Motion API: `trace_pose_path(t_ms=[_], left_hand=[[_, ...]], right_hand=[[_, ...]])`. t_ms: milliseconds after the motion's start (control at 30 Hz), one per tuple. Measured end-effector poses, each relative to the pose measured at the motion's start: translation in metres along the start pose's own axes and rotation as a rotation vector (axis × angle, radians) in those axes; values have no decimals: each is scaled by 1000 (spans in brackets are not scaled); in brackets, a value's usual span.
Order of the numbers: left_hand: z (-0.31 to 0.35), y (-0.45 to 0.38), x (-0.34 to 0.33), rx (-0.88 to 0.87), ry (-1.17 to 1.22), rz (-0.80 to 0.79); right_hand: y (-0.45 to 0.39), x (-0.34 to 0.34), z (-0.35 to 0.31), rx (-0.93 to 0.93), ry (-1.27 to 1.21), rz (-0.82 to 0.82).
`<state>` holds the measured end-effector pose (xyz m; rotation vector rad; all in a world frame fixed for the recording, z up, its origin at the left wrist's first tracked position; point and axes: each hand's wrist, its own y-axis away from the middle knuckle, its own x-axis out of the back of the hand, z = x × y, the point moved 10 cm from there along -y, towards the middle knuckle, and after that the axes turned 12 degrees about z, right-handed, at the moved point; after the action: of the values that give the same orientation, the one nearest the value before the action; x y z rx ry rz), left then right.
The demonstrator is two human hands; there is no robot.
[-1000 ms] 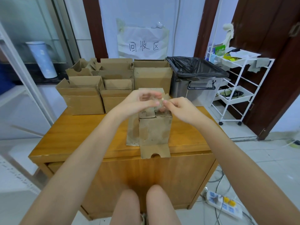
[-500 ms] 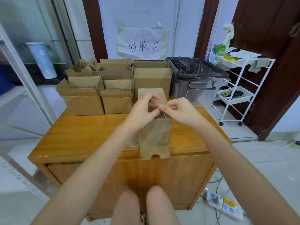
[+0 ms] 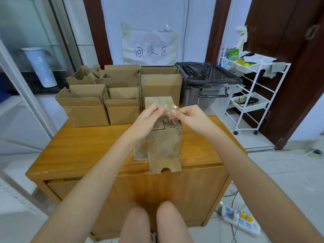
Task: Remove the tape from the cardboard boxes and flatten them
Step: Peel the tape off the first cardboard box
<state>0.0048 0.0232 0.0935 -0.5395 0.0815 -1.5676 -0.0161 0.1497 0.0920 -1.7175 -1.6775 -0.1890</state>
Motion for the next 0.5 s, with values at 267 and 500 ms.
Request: trace_pose_path(t_ms=[267, 500], left_hand=[[-1, -10, 5, -75, 9, -1], [-3, -14, 0, -53, -145, 70]], right_hand=[[3, 4, -4, -31, -49, 0], [8, 2, -12, -2, -19, -81]])
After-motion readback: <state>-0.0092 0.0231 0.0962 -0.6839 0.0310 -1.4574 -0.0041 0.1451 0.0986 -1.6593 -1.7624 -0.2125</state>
